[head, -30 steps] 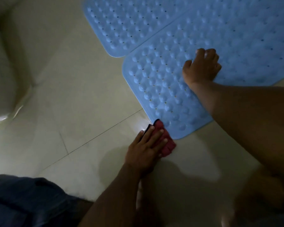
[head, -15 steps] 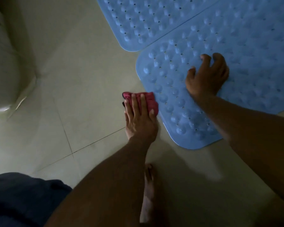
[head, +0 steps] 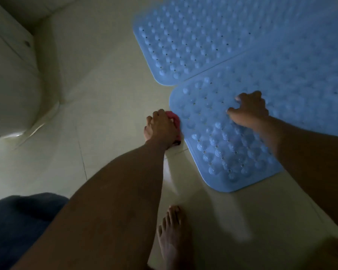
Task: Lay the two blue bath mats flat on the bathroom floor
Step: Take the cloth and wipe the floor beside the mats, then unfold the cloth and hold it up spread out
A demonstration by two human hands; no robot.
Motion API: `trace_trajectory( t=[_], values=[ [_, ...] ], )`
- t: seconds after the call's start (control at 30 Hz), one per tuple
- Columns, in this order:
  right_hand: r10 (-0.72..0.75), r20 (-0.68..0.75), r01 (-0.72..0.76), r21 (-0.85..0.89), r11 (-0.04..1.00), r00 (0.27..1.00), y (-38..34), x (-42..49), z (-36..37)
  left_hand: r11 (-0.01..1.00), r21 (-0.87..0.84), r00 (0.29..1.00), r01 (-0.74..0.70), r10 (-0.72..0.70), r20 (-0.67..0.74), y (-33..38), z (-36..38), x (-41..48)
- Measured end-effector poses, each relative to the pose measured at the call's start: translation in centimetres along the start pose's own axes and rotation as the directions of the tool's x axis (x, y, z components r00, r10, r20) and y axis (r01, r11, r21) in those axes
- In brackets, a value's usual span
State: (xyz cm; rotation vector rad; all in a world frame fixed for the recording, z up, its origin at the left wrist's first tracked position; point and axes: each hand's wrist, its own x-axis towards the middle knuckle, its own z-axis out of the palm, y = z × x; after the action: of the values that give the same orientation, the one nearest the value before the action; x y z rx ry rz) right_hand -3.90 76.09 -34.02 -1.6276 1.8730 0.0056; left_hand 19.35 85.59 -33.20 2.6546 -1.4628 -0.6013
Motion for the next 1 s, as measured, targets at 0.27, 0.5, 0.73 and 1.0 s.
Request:
trace_trajectory(
  t=[0.27,0.5,0.73,1.0],
  values=[
    [-0.200,0.315,-0.039,0.616,0.787,0.928,-7.7,-2.5,-12.7,0.746,-0.648,0.931,0.155,0.109,0.348,9.9,-15.7,3.0],
    [-0.340,0.121,0.175,0.673,0.719,0.932,-12.1,-4.9,-25.9,0.715,-0.696,0.891,-0.069,0.358,0.279,18.9,-26.9,2.2],
    [-0.430,0.126,0.262,0.631,0.730,0.894,-10.8,-7.7,-34.1,0.699,-0.662,0.880,-0.271,0.459,0.124,25.2,-32.8,-0.3],
    [-0.467,0.019,0.289,0.764,0.578,0.884,-10.1,-8.6,-36.7,0.698,-0.466,0.804,-0.544,0.593,-0.051,29.2,-37.2,-2.8]
  ],
)
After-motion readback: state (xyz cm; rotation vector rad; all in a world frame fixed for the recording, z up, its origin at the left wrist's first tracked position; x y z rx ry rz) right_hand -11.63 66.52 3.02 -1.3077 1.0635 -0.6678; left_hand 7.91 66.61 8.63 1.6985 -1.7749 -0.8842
